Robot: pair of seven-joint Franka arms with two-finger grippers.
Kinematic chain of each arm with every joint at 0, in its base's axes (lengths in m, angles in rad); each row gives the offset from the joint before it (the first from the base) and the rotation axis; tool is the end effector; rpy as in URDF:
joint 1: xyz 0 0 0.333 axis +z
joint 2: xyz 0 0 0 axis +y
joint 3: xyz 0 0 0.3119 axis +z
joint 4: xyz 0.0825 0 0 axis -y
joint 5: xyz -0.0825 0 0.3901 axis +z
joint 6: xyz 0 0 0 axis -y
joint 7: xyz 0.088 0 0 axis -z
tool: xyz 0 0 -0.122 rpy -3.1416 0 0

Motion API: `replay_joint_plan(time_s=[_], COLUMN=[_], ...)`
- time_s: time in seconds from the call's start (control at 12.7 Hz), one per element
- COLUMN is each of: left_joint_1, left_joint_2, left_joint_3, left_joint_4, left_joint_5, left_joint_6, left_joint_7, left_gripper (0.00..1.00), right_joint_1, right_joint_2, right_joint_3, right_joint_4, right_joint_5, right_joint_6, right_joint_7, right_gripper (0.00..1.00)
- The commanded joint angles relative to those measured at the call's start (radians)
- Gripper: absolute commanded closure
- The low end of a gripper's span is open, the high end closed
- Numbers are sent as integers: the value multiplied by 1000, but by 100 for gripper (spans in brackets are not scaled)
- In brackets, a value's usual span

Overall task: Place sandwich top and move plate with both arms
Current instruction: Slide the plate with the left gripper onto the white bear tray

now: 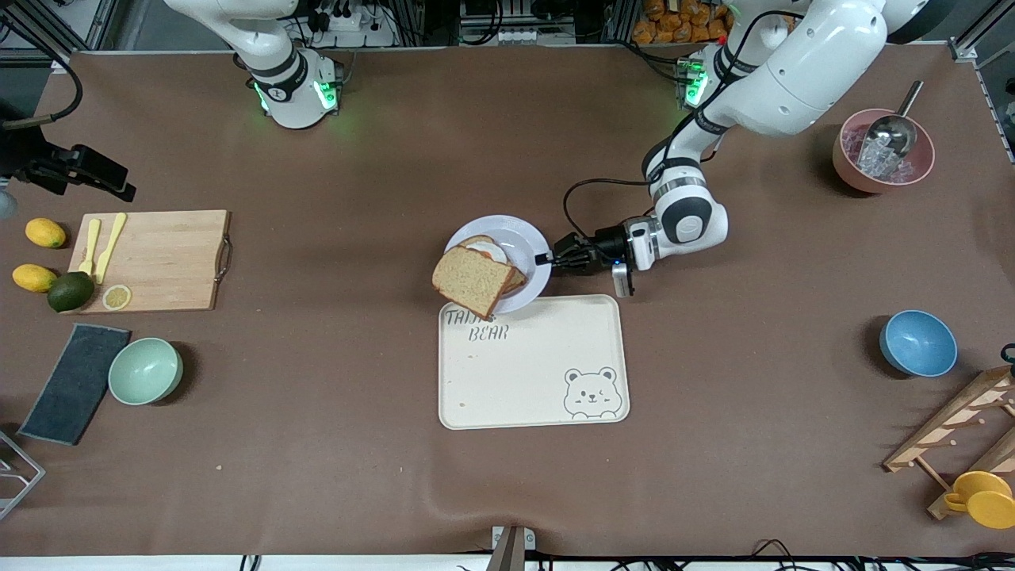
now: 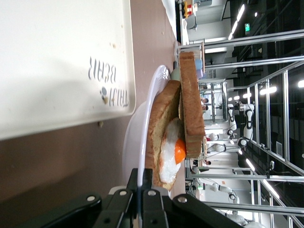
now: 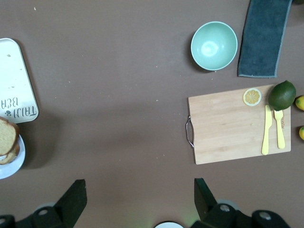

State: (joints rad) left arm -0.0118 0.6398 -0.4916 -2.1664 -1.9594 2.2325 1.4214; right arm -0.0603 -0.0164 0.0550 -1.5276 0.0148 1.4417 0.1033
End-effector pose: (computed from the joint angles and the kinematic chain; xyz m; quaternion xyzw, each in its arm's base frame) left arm 0.4477 -0.3136 0.1137 0.7835 0.0167 0.0714 0.6171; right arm 0.5412 -0.0007 0.6240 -0.9979 0.0536 0.0351 0.0052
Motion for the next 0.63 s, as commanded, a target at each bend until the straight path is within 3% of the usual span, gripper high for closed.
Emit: replay_joint_plan(time_s=[0.0, 0.55], left_joint_1=[58, 187], left_joint_2=[-48, -46], left_joint_3=[-21, -21], left_joint_4=[-15, -13], left_joint_5=[-35, -23], left_joint_6=[-34, -146], left_joint_7=[21, 4], left_gripper=[100, 100], right_joint_1=[11, 8], right_joint_2=[-2, -2], right_joint_3=[-6, -7], right_joint_4=[15, 15], right_joint_5=[-10, -10], right_joint_6=[2, -4], right_joint_7=[-63, -93], right_gripper=[0, 0])
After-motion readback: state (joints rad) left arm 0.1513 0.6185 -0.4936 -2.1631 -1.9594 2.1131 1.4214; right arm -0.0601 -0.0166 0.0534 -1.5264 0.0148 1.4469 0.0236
